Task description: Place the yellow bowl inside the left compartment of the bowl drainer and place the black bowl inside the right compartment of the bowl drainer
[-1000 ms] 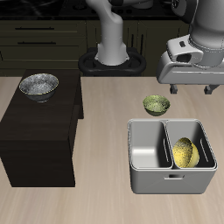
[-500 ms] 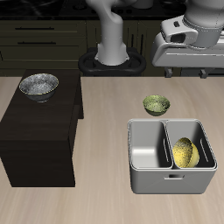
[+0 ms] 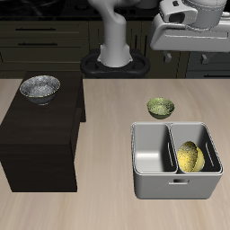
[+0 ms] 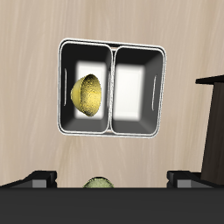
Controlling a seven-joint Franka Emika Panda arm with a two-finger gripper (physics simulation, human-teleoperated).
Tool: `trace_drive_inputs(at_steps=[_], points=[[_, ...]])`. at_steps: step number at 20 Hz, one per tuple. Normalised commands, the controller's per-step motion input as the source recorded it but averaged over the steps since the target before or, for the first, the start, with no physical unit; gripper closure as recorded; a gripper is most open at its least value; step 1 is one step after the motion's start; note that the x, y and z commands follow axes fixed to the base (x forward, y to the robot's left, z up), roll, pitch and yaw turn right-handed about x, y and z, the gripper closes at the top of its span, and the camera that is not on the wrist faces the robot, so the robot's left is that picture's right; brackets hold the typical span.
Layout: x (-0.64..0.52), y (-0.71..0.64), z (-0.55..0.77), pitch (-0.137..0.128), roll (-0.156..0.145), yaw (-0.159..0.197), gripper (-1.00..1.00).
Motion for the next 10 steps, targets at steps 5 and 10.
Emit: trace_drive_inputs(at_steps=[5, 10], points=[[-0.16, -0.19, 0.08, -0.040, 0.006, 0.011, -1.00], [-0.13, -0.19, 0.07, -0.031, -0.007, 0.016, -1.00]])
